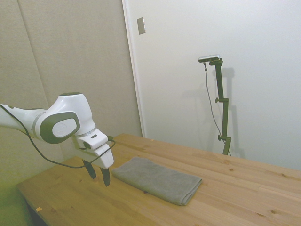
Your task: Fold the towel
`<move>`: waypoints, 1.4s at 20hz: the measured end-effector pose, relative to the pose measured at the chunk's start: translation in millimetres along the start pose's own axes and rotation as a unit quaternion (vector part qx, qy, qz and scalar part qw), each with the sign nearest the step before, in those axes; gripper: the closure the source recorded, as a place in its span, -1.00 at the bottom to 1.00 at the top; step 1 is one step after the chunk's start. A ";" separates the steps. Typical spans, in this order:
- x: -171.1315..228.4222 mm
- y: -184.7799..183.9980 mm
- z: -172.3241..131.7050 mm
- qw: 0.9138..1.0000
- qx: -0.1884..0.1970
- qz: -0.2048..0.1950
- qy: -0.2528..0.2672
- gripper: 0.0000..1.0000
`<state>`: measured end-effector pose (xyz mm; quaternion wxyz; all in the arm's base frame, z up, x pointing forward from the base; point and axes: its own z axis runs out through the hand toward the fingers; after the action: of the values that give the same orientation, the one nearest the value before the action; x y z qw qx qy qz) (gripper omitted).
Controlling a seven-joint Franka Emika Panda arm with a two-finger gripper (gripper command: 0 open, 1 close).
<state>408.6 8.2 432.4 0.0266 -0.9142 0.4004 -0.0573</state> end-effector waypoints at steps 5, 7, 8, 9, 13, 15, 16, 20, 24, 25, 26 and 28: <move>9.1 -4.5 1.5 1.000 0.013 0.003 0.003 -1.00; 17.6 -15.8 4.4 1.000 0.022 0.011 0.014 -1.00; 21.7 -23.3 7.4 0.999 0.024 0.017 0.019 -1.00; 24.9 -31.8 10.8 0.999 0.024 0.024 0.024 -1.00; 30.6 -72.2 18.9 0.998 0.017 0.036 0.047 -1.00; 31.0 -94.3 19.6 0.998 0.017 0.038 0.055 -1.00; 32.0 -105.2 20.7 0.997 0.016 0.037 0.059 -1.00; 39.6 -142.7 38.3 0.996 -0.002 0.037 0.076 -1.00; 37.0 -189.7 55.7 0.994 -0.037 0.024 0.100 -1.00; 33.0 -202.2 57.9 0.993 -0.048 0.024 0.108 -1.00; 29.2 -213.1 59.9 0.992 -0.057 0.024 0.113 -1.00; 23.7 -229.3 64.8 0.990 -0.075 0.022 0.121 -1.00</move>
<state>599.8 146.4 391.7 -0.0898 -0.8909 0.4237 -0.1367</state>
